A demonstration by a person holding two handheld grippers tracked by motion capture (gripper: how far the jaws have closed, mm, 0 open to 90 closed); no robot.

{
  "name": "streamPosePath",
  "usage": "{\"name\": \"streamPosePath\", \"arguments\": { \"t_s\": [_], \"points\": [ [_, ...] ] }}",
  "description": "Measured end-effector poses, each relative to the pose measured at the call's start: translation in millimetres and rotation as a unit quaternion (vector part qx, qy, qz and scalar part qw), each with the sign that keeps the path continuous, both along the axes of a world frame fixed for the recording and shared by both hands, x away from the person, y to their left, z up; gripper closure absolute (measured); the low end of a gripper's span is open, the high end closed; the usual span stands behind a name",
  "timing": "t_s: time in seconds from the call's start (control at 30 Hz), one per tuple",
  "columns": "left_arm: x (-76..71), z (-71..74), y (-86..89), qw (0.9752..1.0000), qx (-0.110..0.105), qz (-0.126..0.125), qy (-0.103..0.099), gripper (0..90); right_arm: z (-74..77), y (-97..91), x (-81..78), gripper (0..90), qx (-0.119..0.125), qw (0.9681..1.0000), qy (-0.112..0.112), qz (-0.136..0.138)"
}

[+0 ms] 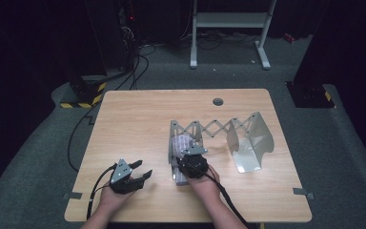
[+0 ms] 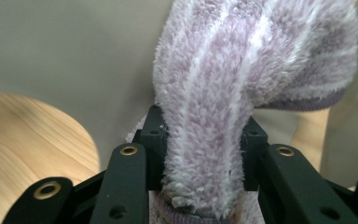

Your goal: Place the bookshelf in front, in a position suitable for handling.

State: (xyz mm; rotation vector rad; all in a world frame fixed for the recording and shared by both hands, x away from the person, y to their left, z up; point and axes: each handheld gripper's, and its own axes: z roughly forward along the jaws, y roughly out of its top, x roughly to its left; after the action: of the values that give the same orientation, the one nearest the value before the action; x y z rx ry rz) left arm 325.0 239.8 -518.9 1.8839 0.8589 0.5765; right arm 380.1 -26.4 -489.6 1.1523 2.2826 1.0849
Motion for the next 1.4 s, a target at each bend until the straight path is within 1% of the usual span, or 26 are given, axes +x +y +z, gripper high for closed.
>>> {"name": "streamPosePath", "arguments": {
  "t_s": [0.13, 0.33, 0.43, 0.53, 0.6, 0.67, 0.77, 0.87, 1.0, 1.1, 1.17, 1.27, 1.33, 1.37, 1.4],
  "points": [
    [-0.1, 0.2, 0.2, 1.0000, 0.001, 0.000, -0.001, 40.9, 18.7, 1.8, -2.8, 64.2, 0.006, 0.9996, -0.028, 0.005],
    [0.0, -0.2, -0.2, 1.0000, 0.003, -0.001, 0.000, 40.9, 47.9, 1.4, -6.2, 64.2, 0.025, 0.9974, -0.067, 0.005],
    [-0.2, -0.3, -0.6, 1.0000, 0.002, -0.001, 0.000, 40.9, 61.0, 0.7, -8.3, 64.2, 0.033, 0.9952, -0.092, 0.005],
    [-0.2, -0.2, -0.7, 1.0000, 0.003, -0.001, -0.002, 40.9, 73.6, 0.9, -10.5, 64.3, 0.038, 0.9929, -0.112, 0.006],
    [-0.5, 0.0, -0.8, 1.0000, 0.003, -0.001, -0.001, 40.9, 80.5, 1.2, -11.6, 64.2, 0.040, 0.9914, -0.124, 0.006],
    [-0.6, 0.1, -0.7, 1.0000, 0.003, -0.002, -0.002, 40.9, 83.6, 1.2, -11.8, 64.2, 0.043, 0.9906, -0.130, 0.006],
    [-0.5, 0.3, -0.2, 1.0000, 0.004, -0.002, -0.003, 40.9, 83.7, 1.1, -11.3, 64.3, 0.042, 0.9896, -0.137, 0.005],
    [-0.4, 0.3, -0.1, 1.0000, 0.004, -0.002, -0.004, 40.9, 79.2, 0.5, -9.0, 64.6, 0.042, 0.9902, -0.133, 0.003],
    [-0.5, 0.2, -0.6, 1.0000, 0.004, -0.003, -0.002, 40.9, 67.2, 1.7, -3.8, 65.2, 0.027, 0.9934, -0.111, 0.003],
    [-0.9, 0.5, -0.7, 1.0000, 0.005, -0.003, -0.001, 40.9, 53.2, 2.5, -0.4, 65.4, 0.014, 0.9962, -0.086, 0.004],
    [-0.9, 0.5, -0.7, 1.0000, 0.005, -0.003, -0.001, 40.9, 44.3, 3.0, 0.3, 65.5, 0.008, 0.9973, -0.073, 0.004],
    [-0.9, 0.3, -0.9, 1.0000, 0.006, -0.003, -0.001, 40.9, 25.9, 3.7, 1.5, 65.5, -0.001, 0.9991, -0.043, 0.006],
    [-0.8, 0.2, -1.2, 1.0000, 0.006, -0.004, -0.002, 40.9, 16.1, 4.2, 2.1, 65.4, -0.005, 0.9996, -0.026, 0.006],
    [-0.8, 0.2, -1.2, 1.0000, 0.006, -0.004, -0.002, 40.9, 16.1, 4.2, 2.1, 65.4, -0.005, 0.9996, -0.026, 0.006],
    [-0.8, 0.3, -1.3, 1.0000, 0.007, -0.005, -0.003, 40.9, 2.8, 5.0, 3.7, 65.3, -0.012, 0.9999, -0.002, 0.007]
  ]
}}
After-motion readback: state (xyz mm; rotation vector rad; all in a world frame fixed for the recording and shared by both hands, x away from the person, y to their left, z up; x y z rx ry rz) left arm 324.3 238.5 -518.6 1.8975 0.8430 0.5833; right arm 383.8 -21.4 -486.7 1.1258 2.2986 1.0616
